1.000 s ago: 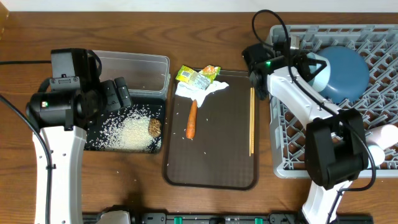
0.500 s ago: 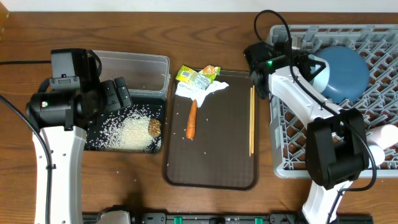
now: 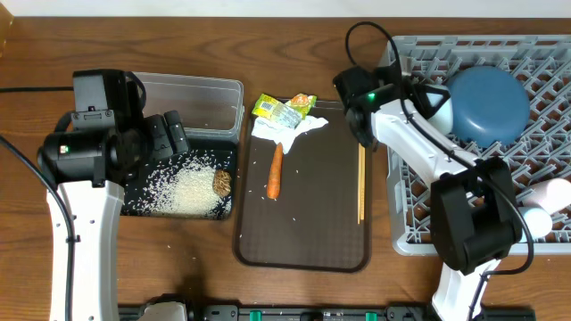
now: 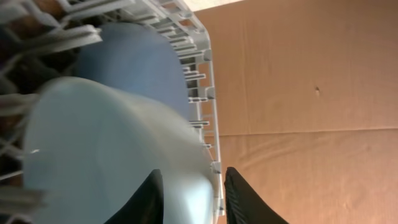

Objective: Sort waste into correct bins and load items into the dishwasher rack

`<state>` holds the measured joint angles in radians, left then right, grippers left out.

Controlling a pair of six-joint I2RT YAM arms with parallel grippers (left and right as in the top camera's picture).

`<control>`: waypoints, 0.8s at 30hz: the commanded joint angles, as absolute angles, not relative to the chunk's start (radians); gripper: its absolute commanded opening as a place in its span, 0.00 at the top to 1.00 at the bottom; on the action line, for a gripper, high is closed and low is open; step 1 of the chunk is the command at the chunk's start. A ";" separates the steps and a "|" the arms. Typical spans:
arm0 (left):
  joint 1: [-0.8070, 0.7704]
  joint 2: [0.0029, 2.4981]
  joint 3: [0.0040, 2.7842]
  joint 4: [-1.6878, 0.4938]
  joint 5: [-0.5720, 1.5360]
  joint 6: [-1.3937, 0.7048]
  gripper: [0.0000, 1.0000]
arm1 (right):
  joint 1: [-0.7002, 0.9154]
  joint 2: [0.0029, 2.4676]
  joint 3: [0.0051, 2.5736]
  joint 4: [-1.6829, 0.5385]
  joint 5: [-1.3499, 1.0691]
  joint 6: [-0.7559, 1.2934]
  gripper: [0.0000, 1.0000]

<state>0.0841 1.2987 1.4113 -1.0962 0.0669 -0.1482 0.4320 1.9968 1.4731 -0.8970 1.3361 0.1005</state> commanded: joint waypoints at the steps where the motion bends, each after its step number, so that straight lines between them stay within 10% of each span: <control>1: 0.089 1.294 1.411 -1.098 0.051 -0.131 0.02 | 0.456 2.014 1.472 -0.897 1.326 0.106 0.69; 9: 0.089 1.293 1.411 -1.099 0.051 -0.131 0.02 | 0.506 2.014 1.472 -0.900 1.306 0.063 0.50; 24: 0.089 1.293 1.411 -1.098 0.051 -0.131 0.02 | 0.571 1.997 1.473 -0.855 1.044 -0.028 0.44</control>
